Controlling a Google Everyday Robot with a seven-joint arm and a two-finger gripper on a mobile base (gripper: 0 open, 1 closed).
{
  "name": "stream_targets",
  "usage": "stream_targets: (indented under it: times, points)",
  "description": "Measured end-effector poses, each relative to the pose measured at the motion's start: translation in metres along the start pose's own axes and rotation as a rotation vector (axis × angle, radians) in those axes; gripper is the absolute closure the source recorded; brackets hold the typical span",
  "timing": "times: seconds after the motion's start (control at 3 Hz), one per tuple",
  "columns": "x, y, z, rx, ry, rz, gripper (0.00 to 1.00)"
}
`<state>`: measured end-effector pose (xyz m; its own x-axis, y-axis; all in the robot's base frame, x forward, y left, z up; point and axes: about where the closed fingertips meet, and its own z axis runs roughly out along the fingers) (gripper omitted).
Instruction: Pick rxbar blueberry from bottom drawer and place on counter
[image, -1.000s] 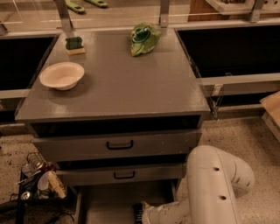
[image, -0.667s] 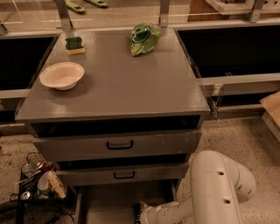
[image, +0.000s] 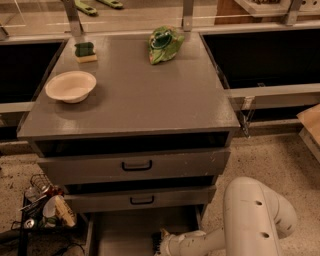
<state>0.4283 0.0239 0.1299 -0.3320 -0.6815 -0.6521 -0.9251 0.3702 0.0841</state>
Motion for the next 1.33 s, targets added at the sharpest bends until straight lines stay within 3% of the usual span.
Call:
stream_targets:
  times: [0.33,1.33]
  points:
    - [-0.0016,0.0151,0.0114,-0.027,-0.019,0.002,0.0]
    - [0.0,0.0056,0.0082,-0.005,-0.029,0.036,0.0]
